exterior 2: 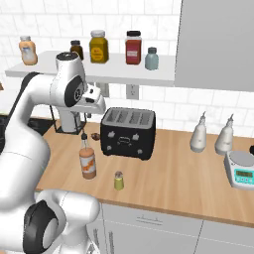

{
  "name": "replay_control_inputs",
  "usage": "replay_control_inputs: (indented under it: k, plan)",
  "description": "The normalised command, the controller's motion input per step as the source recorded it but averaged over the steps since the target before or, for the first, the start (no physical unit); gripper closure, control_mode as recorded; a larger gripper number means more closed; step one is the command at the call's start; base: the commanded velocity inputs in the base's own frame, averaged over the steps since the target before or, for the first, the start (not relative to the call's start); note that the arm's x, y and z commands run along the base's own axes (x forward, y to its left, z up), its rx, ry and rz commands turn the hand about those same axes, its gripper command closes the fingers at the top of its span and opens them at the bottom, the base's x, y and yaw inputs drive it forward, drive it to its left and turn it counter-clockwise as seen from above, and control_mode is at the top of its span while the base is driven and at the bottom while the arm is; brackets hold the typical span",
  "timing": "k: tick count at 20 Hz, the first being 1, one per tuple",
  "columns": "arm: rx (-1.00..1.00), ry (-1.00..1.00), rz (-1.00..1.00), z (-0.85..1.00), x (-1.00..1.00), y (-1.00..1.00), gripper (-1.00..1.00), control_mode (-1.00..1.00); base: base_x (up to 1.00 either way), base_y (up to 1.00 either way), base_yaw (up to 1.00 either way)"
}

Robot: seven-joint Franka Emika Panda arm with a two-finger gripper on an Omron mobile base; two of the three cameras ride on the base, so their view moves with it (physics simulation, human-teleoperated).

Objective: Put the shaker and condiment bottle from the counter next to their counterparts in the cabinet.

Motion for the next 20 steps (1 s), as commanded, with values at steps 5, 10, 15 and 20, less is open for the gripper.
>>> replay_control_inputs:
  k: [5, 10, 15, 20]
  plan:
    - [-0.01, -0.17, 0.0, 0.0, -0.24, 0.0, -1.0, -1.0, 0.0, 0.0, 0.0]
    - [0.09, -0.25, 0.0, -0.03, -0.49, -0.3, -1.0, -1.0, 0.0, 0.0, 0.0]
    - [0.23, -0.11, 0.04, -0.18, -0.24, -0.84, -1.0, -1.0, 0.0, 0.0, 0.0]
    - [0.25, -0.11, 0.28, -0.41, -0.16, -1.0, -1.0, -1.0, 0.0, 0.0, 0.0]
